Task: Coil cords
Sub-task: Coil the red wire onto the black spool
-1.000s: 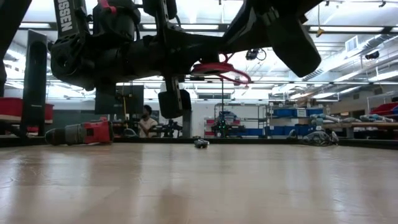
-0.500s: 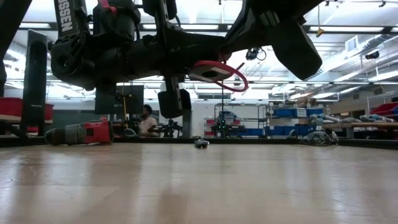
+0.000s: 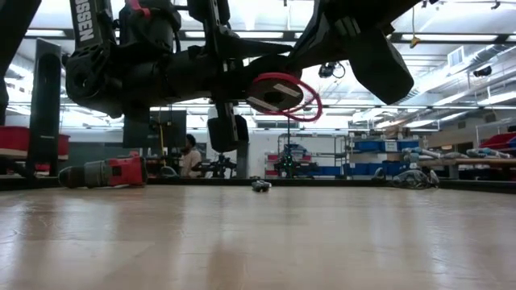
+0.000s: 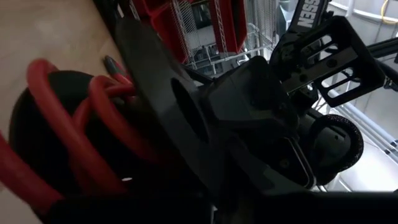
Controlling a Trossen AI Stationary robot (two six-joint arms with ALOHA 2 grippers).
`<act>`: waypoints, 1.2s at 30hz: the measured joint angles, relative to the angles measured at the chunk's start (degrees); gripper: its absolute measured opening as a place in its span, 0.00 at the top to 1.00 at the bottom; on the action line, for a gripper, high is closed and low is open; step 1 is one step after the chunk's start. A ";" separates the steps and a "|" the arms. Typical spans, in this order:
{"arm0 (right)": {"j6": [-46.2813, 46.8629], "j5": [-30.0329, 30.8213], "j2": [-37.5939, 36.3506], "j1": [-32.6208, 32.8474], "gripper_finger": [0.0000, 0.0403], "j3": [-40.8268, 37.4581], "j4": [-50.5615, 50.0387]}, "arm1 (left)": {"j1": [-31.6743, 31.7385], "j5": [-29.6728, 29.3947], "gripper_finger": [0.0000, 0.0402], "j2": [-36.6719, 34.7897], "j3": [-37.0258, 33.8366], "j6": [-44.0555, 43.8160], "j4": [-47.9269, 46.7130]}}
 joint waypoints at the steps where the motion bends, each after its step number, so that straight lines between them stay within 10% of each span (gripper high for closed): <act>1: 0.00 0.45 0.00 -0.02 1.00 0.00 -0.04 | 0.02 -0.18 0.90 0.00 0.00 0.02 0.15; 16: -0.23 4.14 0.04 -0.16 1.00 0.04 -1.63 | -1.32 -1.86 0.66 -0.03 -0.78 -0.02 3.78; 36: 3.61 -6.17 0.10 -8.13 1.00 0.07 -2.47 | -6.05 -25.05 0.66 -14.72 -24.51 8.54 7.10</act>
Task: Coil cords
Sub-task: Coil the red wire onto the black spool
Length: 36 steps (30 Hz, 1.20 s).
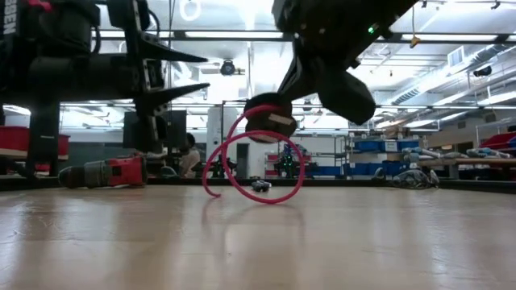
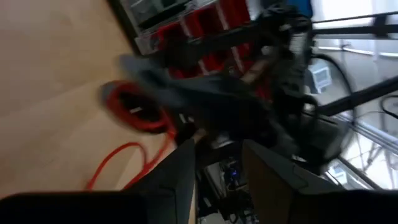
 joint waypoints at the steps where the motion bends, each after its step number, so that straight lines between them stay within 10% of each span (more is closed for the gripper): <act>1: -0.01 -1.41 0.00 -0.56 1.00 0.00 -0.18 | 0.02 -0.03 0.66 -0.97 -0.27 0.69 0.00; 21: -0.63 -21.68 0.06 -10.43 1.00 -0.02 -4.25 | -0.04 -0.54 0.66 -3.37 -1.25 4.94 -0.17; 36: -1.99 -15.89 7.37 -11.01 1.00 0.11 -2.03 | -0.04 -0.61 0.66 -3.33 -1.23 6.64 -0.53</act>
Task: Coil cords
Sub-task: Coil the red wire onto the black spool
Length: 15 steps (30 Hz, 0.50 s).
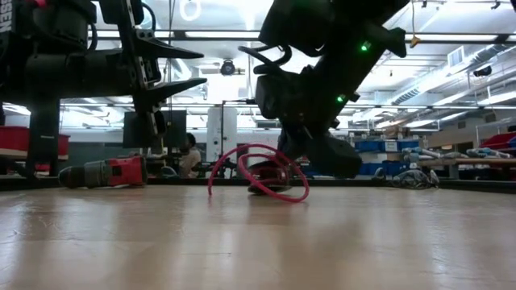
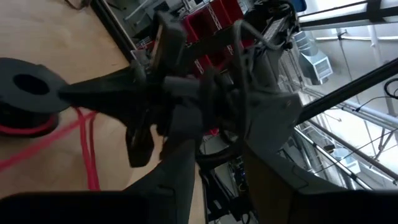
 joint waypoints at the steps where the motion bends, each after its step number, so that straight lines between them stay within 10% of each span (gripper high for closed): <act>1: -0.15 -0.15 0.10 0.06 1.00 -0.02 -0.17 | 0.00 0.00 0.66 0.00 0.00 0.00 0.01; 15: 0.41 -3.31 0.24 2.26 0.86 0.61 -1.66 | 0.00 -0.02 0.66 0.02 0.00 1.14 -0.45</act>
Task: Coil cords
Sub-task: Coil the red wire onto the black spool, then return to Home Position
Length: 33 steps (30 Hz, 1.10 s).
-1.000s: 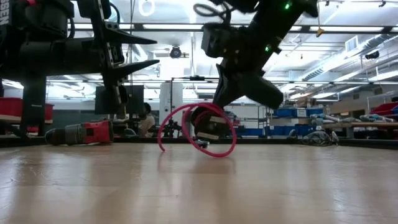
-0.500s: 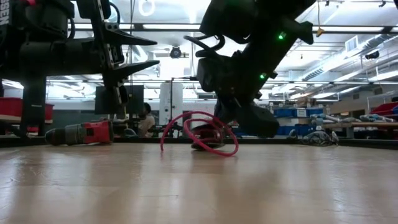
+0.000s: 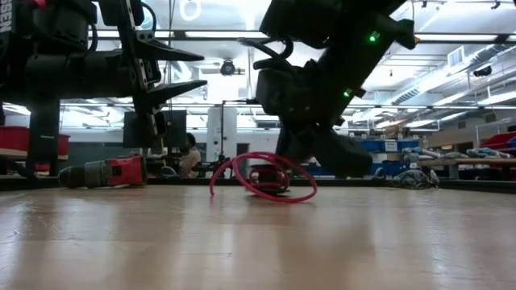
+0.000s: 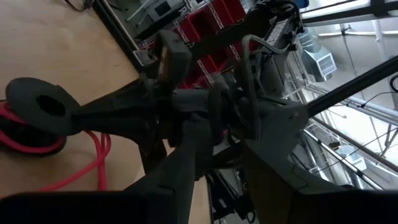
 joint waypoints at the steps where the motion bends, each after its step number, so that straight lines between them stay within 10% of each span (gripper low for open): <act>1: 0.04 0.96 0.00 0.12 0.84 0.21 0.09 | 0.00 0.00 0.66 0.00 0.00 0.00 -0.09; 23: -0.05 11.66 -0.22 1.87 0.71 12.21 -16.19 | 0.00 0.00 0.66 0.00 0.00 1.47 -0.13; 33: -2.35 39.14 -2.06 3.95 0.71 23.21 -28.63 | 0.09 -0.65 0.66 0.00 0.00 3.06 0.48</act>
